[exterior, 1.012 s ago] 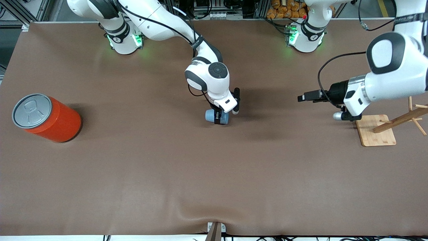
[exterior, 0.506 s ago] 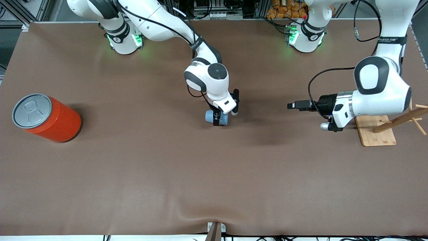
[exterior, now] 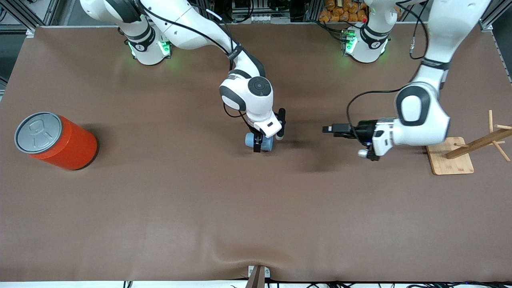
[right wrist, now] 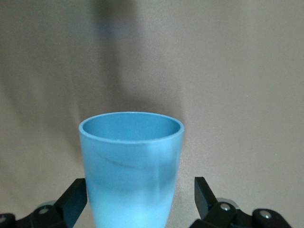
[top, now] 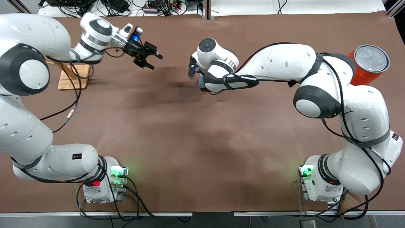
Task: Flip cup
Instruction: 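Carry the blue cup to mid-table while the left gripper reaches toward it, then grasp the cup with the left gripper while the right gripper releases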
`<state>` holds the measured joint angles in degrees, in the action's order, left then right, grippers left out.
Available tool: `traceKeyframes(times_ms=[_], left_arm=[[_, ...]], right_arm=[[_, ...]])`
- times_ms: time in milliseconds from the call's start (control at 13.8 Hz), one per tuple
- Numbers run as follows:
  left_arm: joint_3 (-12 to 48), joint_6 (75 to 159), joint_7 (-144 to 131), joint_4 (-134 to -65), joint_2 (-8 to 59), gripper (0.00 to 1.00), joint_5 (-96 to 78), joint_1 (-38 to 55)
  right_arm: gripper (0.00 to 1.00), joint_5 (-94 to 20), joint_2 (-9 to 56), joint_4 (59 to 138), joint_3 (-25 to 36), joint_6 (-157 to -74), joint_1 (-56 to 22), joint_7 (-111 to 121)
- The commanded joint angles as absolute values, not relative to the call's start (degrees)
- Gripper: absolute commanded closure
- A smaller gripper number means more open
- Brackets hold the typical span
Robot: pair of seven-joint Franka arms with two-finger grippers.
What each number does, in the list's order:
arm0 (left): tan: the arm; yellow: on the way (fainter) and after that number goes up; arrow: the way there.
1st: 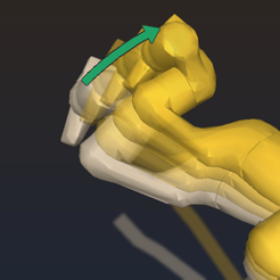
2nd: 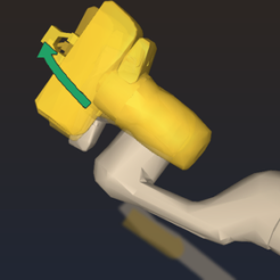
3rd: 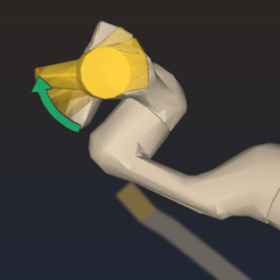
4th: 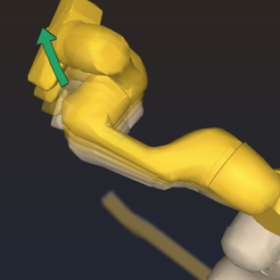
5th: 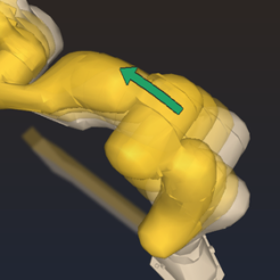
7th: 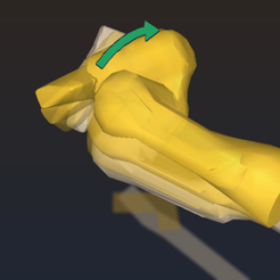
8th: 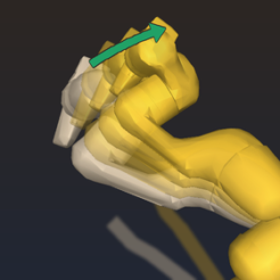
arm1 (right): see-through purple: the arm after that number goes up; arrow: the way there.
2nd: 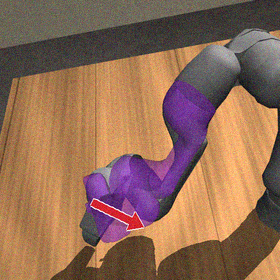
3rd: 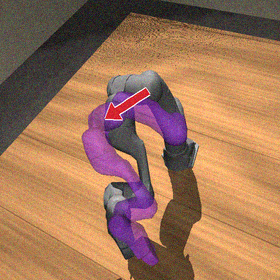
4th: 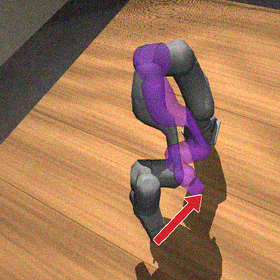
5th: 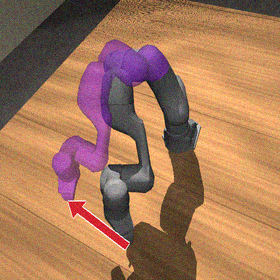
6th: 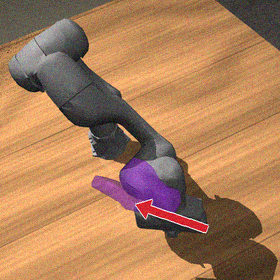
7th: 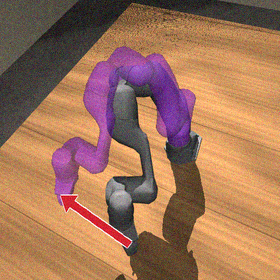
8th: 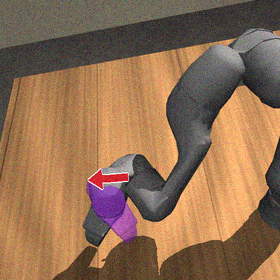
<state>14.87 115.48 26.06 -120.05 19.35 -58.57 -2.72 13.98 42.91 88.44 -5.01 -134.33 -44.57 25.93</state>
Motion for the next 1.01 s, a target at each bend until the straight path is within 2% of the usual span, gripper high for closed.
traceKeyframes(times_ms=[0,289,434,578,723,940], left_arm=[[14.9,117.9,28.7,-121.1,20.6,0.0,-62.8,0.3],[14.9,118.4,35.1,-120.3,24.2,0.0,-68.5,2.0],[14.9,118.4,35.2,-119.5,25.9,0.14,-68.8,5.3],[14.9,118.4,35.2,-118.3,27.5,0.19,-69.0,7.0],[14.9,118.4,35.3,-116.6,29.7,0.22,-69.0,7.3],[14.9,118.4,35.3,-114.0,31.9,0.33,-69.0,8.9]], right_arm=[[0.0,15.4,40.2,88.2,-5.6,-130.8,-43.8,24.7],[0.0,13.6,35.3,87.9,-6.1,-127.4,-41.8,24.8],[0.0,10.3,31.5,87.5,-5.5,-124.6,-41.3,24.6],[0.0,8.7,28.7,84.4,-5.5,-118.1,-37.1,24.8],[0.0,8.5,27.9,78.0,-5.6,-108.7,-33.3,24.8],[0.0,9.1,27.8,70.2,-5.5,-97.2,-28.5,24.8]])
